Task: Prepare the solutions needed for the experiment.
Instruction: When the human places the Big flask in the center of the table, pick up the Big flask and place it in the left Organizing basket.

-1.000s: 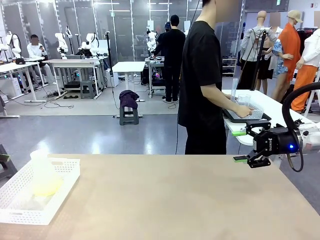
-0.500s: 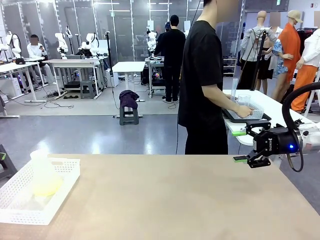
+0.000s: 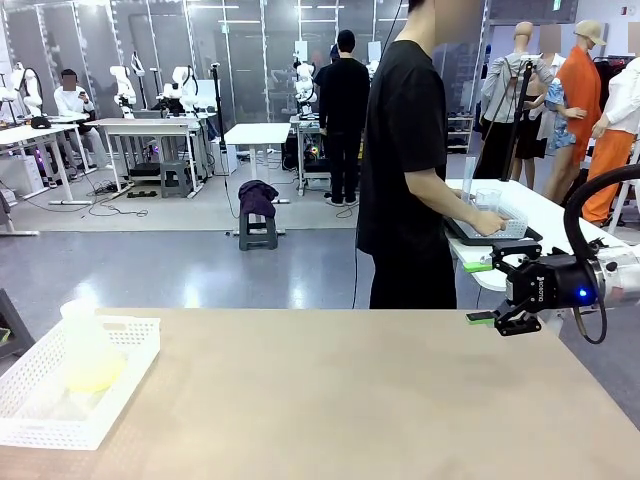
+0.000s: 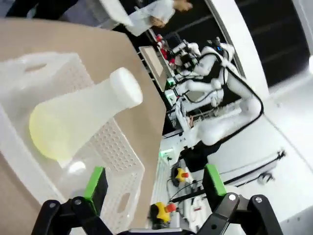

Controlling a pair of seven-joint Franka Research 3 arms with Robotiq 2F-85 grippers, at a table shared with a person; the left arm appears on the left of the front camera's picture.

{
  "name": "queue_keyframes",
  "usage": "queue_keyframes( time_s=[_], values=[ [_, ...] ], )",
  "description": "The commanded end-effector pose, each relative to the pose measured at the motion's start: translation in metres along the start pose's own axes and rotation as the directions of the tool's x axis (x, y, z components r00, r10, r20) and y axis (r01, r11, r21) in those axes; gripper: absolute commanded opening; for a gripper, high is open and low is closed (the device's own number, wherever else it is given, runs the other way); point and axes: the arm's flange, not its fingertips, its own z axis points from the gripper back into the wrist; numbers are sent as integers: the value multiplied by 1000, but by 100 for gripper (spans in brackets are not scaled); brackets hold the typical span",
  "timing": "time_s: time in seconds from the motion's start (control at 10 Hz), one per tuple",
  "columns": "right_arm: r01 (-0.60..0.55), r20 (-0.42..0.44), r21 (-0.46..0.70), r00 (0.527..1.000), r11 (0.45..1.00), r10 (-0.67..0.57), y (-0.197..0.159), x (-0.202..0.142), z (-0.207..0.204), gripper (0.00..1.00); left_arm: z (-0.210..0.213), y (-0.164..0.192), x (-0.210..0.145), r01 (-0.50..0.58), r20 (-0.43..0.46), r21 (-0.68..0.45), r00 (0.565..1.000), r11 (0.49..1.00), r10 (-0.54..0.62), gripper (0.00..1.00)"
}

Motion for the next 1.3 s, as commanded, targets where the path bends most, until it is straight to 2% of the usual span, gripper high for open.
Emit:
queue_keyframes(
  time_s=[0.0, 0.2, 0.3, 0.4, 0.5, 0.6, 1.2],
  values=[
    [-3, -4, -5, 1000, 1000, 3, 1, -2, 1, 92, -5, -14, -3, -128, -10, 6, 992, 992, 128, 100],
    [-3, -4, -5, 1000, 1000, 3, 1, -2, 1, 92, -10, -11, -5, -235, -32, -78, 972, 969, 234, 100],
    [-3, -4, -5, 1000, 1000, 3, 1, -2, 1, 92, -12, -11, -3, -253, -13, -73, 968, 965, 253, 100],
    [-3, -4, -5, 1000, 1000, 3, 1, -2, 1, 92, -16, -14, 0, -212, -33, -116, 977, 970, 210, 100],
    [-3, -4, -5, 1000, 1000, 3, 1, -2, 1, 92, -22, -14, 5, -110, 8, -127, 994, 986, 112, 100],
    [-3, -4, -5, 1000, 1000, 3, 1, -2, 1, 92, -14, -9, -6, -221, -34, -73, 975, 973, 219, 100],
    [-3, -4, -5, 1000, 1000, 3, 1, -2, 1, 92, -14, -9, -6, -221, -34, -73, 975, 973, 219, 100]
  ],
)
